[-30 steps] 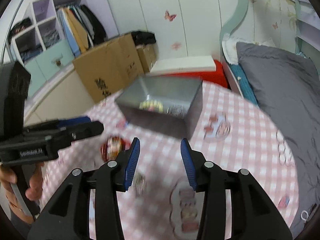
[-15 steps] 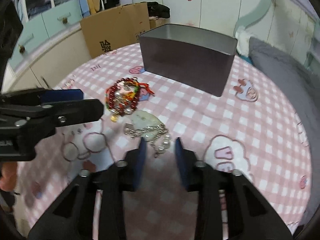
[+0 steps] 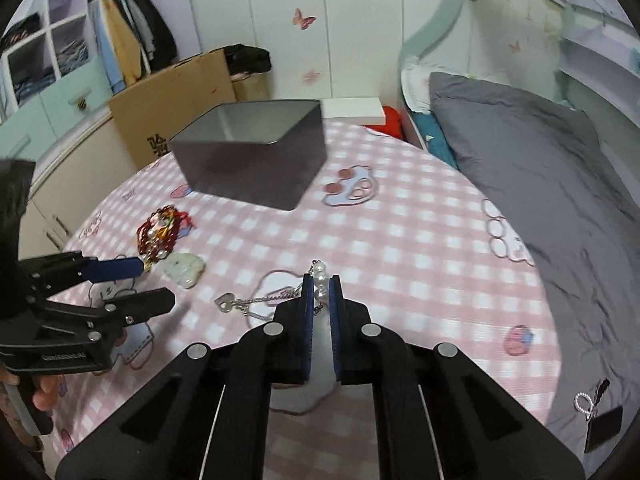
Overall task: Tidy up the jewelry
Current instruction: 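Grasp the jade pendant with the left tool while the right tool lifts the silver heart chain, then carry the jade pendant and heart chain over the grey tin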
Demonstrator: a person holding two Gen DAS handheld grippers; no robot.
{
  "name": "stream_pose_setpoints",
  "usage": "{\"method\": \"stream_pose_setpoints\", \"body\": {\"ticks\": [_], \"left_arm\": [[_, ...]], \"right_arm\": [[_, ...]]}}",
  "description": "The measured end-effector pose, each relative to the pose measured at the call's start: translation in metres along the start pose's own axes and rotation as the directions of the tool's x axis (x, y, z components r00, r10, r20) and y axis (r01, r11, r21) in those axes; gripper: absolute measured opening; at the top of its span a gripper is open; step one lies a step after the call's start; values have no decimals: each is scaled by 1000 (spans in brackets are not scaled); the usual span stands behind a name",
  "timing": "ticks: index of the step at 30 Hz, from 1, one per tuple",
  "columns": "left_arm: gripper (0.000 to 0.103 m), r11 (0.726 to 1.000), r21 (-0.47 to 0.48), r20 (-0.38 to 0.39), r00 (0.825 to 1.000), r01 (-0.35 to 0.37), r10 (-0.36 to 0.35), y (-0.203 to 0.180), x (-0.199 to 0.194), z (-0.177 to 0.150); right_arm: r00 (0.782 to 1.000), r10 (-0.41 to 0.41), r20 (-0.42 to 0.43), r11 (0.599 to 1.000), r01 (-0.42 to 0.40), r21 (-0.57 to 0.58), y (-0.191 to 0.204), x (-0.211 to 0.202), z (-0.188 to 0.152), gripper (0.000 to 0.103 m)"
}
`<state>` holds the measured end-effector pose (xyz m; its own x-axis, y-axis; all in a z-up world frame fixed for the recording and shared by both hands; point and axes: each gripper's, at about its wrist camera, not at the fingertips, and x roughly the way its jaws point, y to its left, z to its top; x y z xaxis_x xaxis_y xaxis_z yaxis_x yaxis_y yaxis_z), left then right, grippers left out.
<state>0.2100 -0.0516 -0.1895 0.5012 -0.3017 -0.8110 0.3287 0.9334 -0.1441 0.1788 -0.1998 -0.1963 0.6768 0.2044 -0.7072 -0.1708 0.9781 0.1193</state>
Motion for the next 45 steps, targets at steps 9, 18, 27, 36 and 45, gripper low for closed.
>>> {"method": "stream_pose_setpoints", "body": {"ticks": [9,18,27,36,45], "left_arm": [[63,1000,-6,-17,1000,-24,24,-5,18,12],[43,999,22,-2,999,-49,49,-3,21,15],[43,1000,18,92,996,17,-19,-1,-18,34],[43,998,54,183,983,-39,29,4,-45,74],[43,999,35,222,975,-16,7,32,-44,132]], "right_arm": [[999,48,19,999,-48,2,-1,-3,1,6],[995,77,62,997,-76,-20,6,-12,16,6],[985,97,145,994,-88,-68,21,-37,49,6],[966,91,241,992,-66,-111,37,-54,97,6],[951,115,287,989,-83,-121,49,-40,146,6]]}}
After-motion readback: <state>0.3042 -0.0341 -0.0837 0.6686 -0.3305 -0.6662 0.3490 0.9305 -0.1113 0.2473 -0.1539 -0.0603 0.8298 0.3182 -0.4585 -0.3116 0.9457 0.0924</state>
